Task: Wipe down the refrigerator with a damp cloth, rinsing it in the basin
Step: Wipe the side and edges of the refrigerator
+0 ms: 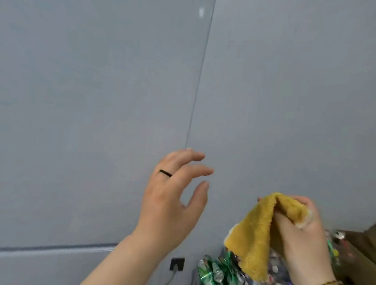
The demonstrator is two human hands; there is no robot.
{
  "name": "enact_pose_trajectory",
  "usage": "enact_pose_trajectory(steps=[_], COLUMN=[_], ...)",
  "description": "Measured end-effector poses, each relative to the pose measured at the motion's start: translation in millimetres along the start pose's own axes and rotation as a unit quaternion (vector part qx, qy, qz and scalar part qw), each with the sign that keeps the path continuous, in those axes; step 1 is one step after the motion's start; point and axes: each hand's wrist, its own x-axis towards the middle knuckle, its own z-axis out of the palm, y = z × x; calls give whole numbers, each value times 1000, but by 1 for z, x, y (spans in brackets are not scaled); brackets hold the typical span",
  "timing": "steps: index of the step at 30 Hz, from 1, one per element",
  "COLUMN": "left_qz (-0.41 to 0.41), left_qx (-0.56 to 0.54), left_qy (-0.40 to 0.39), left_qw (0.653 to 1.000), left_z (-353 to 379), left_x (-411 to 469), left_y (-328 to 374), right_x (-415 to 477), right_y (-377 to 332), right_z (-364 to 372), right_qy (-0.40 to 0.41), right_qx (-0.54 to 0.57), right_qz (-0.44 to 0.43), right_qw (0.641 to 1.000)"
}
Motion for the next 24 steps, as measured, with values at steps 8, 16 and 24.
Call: enact_pose_trajectory(steps=[8, 16, 24], left_qz=[-68, -33, 14], left_qx=[234, 384, 406], left_qy=[82, 80, 81], left_qw=[966, 919, 910], left_z=[-13, -21, -23], left_x=[14, 42, 95], left_y=[-8, -25, -18], right_x=[55, 80, 106], right_y=[28, 23, 9], right_z=[18, 70, 125], right_qy=[-90, -179, -80], right_qx=[-330, -348, 123], right_qz=[-336, -369, -428], right_qw=[878, 843, 892])
